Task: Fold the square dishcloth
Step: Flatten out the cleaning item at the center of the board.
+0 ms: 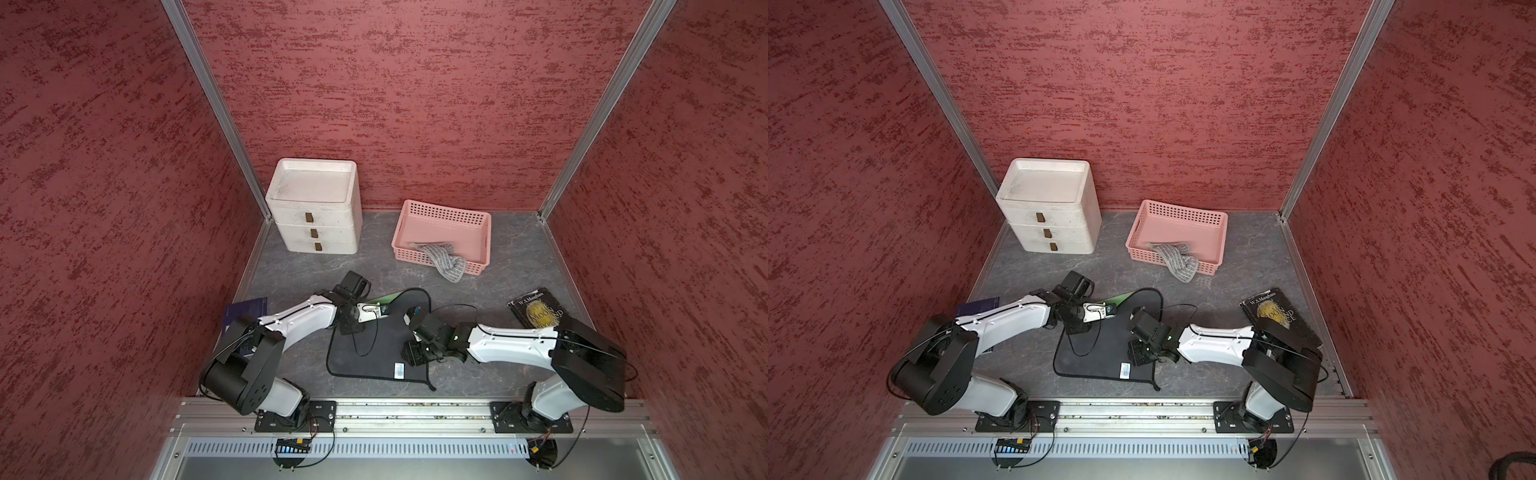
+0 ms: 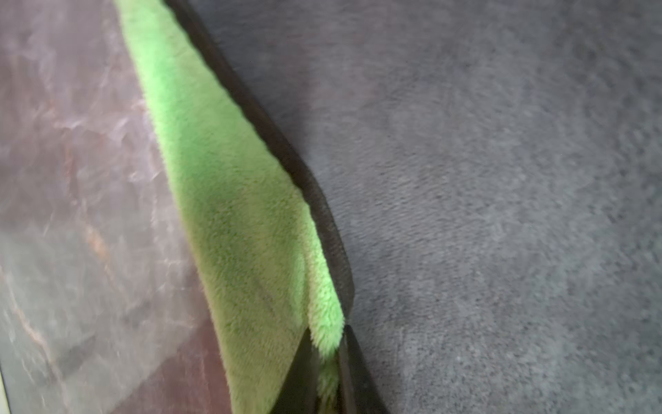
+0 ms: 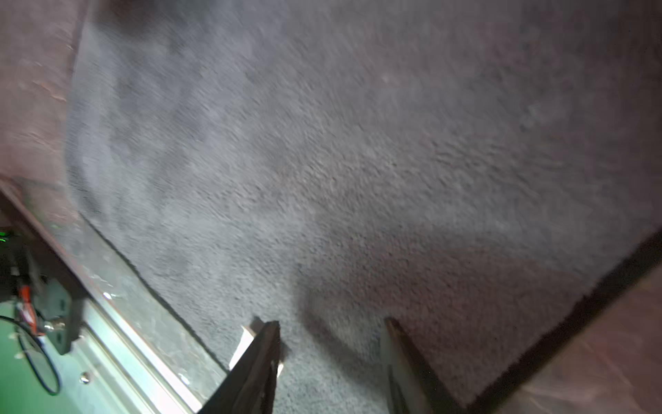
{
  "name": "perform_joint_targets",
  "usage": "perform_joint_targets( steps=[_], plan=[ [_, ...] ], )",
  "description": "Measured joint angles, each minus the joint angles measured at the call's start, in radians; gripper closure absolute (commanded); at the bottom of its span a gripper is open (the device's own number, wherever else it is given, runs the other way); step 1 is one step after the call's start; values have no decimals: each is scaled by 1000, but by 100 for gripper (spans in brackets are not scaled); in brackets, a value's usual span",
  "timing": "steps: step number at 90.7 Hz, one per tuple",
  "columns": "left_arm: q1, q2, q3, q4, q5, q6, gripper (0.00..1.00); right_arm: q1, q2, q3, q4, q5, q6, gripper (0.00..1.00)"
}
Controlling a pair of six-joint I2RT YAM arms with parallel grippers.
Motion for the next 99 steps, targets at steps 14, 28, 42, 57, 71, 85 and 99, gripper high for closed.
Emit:
perform_joint_targets(
  steps=[14,28,42,57,71,85,99],
  plan=[
    [38,7,18,94,-63,-1,96,0,11,4,16,6,-1,51],
    [105,60,83,224,-142,-14,76,0,11,10,5,14,-8,47],
    [149,89,93,352,-215,-28,15,1,3,35,-59,38,-24,33],
    [165,7,72,271,-200,-21,8,6,-86,35,-180,85,-23,25],
    [175,-246,72,-57,-74,0,10,78,-192,39,-301,152,15,25],
    [61,-521,17,-410,53,38,15,203,-222,50,-451,198,89,27],
    [-56,-611,-106,-649,101,36,25,272,-224,50,-546,212,156,33]
  ],
)
